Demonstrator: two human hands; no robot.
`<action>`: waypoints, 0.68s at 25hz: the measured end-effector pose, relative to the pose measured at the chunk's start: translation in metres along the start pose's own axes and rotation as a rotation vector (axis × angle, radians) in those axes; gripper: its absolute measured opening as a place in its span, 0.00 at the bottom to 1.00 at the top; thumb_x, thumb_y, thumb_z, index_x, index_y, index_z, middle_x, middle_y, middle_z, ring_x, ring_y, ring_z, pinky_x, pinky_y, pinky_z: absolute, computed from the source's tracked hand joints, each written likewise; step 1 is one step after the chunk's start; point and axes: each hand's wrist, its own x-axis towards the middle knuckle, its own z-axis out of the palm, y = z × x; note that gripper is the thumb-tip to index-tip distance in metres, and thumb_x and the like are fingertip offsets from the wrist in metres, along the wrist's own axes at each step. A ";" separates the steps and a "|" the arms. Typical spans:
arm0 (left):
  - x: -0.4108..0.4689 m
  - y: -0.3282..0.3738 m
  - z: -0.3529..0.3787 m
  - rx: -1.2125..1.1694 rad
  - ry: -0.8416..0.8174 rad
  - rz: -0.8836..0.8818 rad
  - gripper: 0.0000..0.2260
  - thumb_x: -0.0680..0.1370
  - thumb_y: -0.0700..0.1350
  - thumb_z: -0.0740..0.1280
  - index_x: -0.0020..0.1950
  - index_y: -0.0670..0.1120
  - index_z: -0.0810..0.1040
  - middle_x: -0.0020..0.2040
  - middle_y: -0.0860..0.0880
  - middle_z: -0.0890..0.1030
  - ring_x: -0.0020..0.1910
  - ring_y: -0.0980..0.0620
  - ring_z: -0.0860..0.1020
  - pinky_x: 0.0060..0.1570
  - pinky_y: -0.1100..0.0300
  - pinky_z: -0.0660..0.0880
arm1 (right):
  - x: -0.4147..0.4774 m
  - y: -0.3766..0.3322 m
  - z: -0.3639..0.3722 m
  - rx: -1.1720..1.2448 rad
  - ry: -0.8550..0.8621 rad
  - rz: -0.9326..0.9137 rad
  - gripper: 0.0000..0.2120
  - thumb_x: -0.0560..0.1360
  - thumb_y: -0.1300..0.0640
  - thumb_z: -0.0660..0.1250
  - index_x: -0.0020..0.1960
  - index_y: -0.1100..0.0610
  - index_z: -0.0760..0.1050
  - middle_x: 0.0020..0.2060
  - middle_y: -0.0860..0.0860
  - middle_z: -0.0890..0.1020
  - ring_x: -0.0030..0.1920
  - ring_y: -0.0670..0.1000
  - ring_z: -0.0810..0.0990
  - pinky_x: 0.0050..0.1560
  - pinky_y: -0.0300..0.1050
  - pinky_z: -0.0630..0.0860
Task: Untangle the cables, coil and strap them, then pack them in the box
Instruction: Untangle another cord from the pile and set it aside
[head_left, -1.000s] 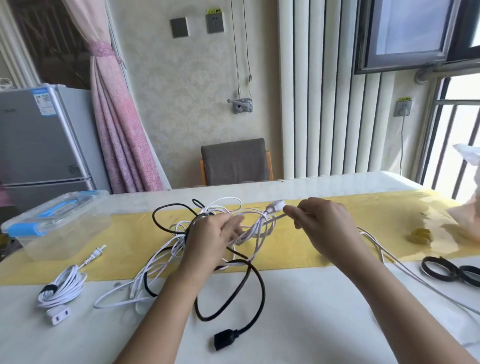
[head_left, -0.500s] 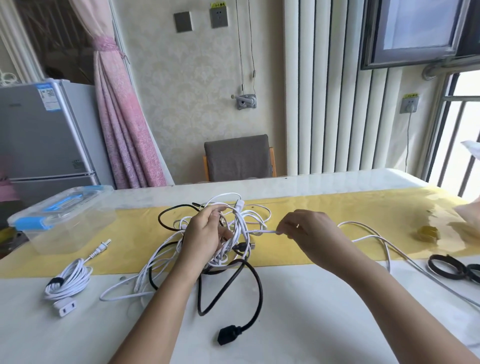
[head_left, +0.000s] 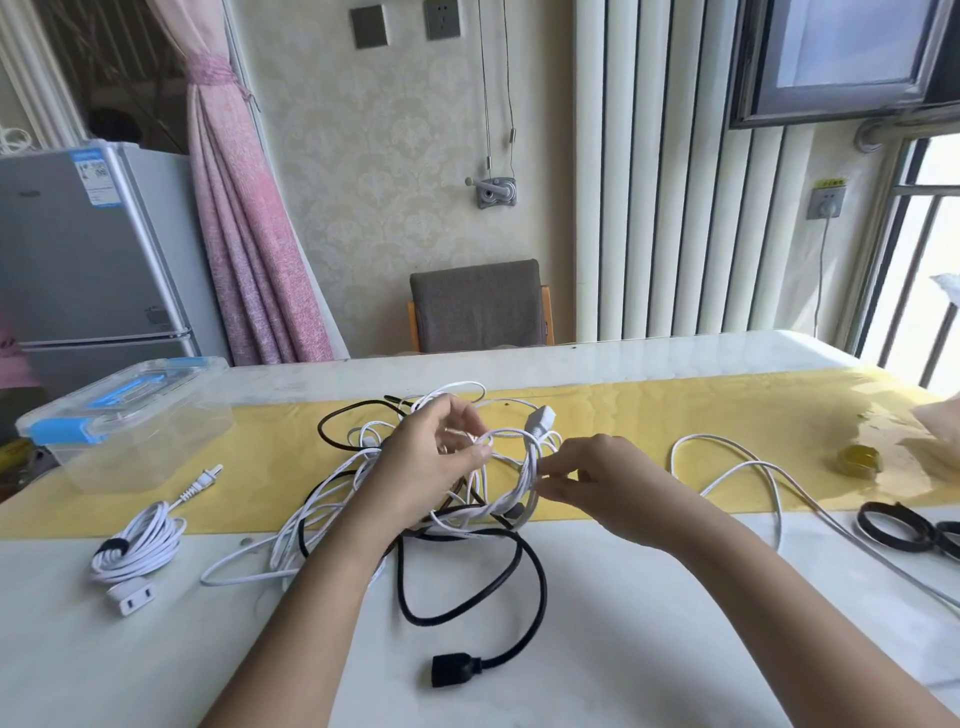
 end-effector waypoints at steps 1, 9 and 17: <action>-0.001 0.002 -0.001 0.130 0.103 0.082 0.13 0.72 0.34 0.71 0.37 0.52 0.74 0.36 0.55 0.77 0.32 0.61 0.71 0.37 0.67 0.68 | 0.000 0.001 0.000 -0.035 -0.029 -0.008 0.08 0.78 0.55 0.65 0.51 0.51 0.82 0.38 0.45 0.75 0.33 0.42 0.69 0.35 0.35 0.65; -0.016 -0.003 0.012 0.567 -0.257 -0.143 0.08 0.71 0.48 0.74 0.35 0.46 0.81 0.29 0.52 0.80 0.30 0.55 0.77 0.30 0.66 0.71 | 0.007 0.010 0.009 0.133 0.013 0.114 0.14 0.78 0.64 0.58 0.37 0.53 0.74 0.28 0.41 0.77 0.25 0.42 0.68 0.27 0.33 0.63; -0.007 -0.016 0.034 0.295 0.333 -0.033 0.16 0.69 0.60 0.72 0.41 0.49 0.75 0.34 0.54 0.77 0.36 0.51 0.77 0.39 0.55 0.73 | 0.005 0.002 0.002 0.459 0.105 -0.024 0.07 0.79 0.61 0.62 0.47 0.64 0.76 0.25 0.46 0.70 0.26 0.44 0.63 0.28 0.34 0.60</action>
